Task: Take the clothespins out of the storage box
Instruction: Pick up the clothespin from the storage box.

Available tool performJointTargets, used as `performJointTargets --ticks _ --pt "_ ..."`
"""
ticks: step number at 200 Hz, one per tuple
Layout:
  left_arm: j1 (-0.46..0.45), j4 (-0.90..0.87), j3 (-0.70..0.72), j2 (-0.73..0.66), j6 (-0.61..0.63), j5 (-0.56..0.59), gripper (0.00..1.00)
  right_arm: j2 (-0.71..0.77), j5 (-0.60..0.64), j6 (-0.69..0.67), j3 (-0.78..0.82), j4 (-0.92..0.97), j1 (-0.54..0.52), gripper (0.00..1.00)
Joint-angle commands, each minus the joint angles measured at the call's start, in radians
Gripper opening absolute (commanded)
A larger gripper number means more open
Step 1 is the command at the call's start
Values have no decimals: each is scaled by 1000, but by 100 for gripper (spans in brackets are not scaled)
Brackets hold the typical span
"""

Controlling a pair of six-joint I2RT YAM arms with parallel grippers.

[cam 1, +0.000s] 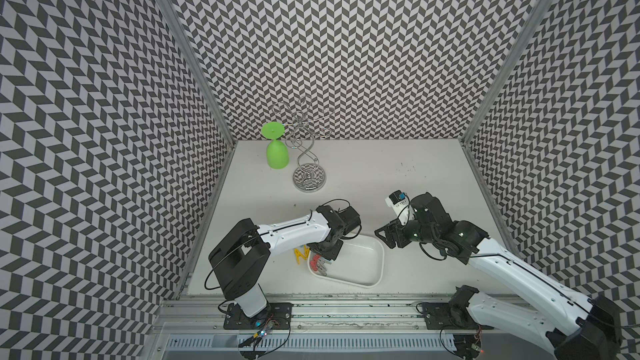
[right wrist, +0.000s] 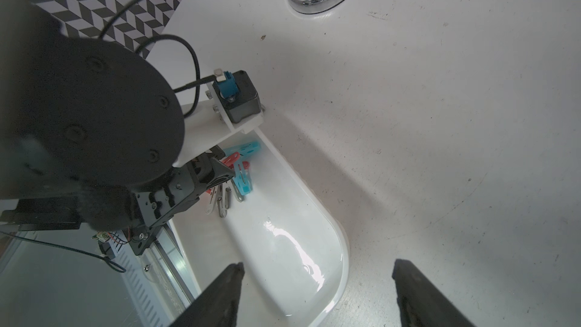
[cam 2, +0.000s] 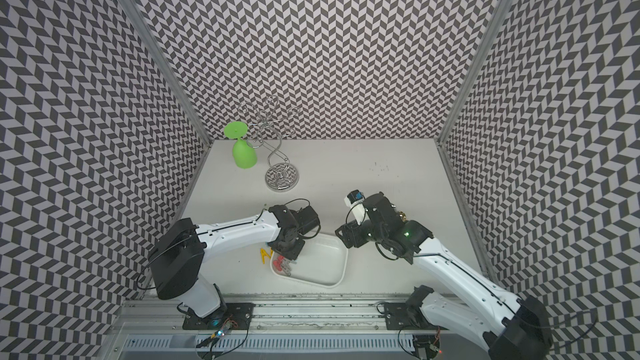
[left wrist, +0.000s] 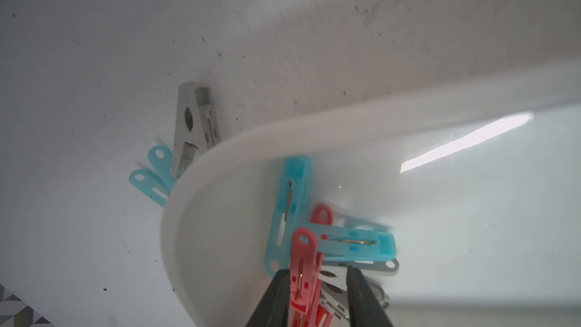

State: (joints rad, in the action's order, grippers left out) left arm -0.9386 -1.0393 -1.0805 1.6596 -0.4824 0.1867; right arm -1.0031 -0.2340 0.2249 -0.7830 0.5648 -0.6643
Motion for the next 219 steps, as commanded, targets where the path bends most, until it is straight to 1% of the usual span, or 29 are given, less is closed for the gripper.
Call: performJointTargets --ticks 1,42,84,109,181,201,219 --pt "-8 38 23 19 14 17 33 0 -8 -9 -13 -13 3 77" --pt "-8 57 48 23 17 17 28 3 -7 -8 -12 -8 3 76" --pt "-8 54 33 13 14 20 19 3 -5 -7 -12 -8 3 74" --pt "-9 34 -8 -8 11 25 17 1 -5 -7 -10 -8 2 73" --pt "-6 -78 -175 -53 -4 63 16 0 2 -5 1 -14 3 72" --pt "20 -81 -176 -77 -21 66 14 3 2 -3 2 -14 3 72" --pt "84 -59 -138 -126 -51 51 13 6 4 -1 5 -13 3 72"
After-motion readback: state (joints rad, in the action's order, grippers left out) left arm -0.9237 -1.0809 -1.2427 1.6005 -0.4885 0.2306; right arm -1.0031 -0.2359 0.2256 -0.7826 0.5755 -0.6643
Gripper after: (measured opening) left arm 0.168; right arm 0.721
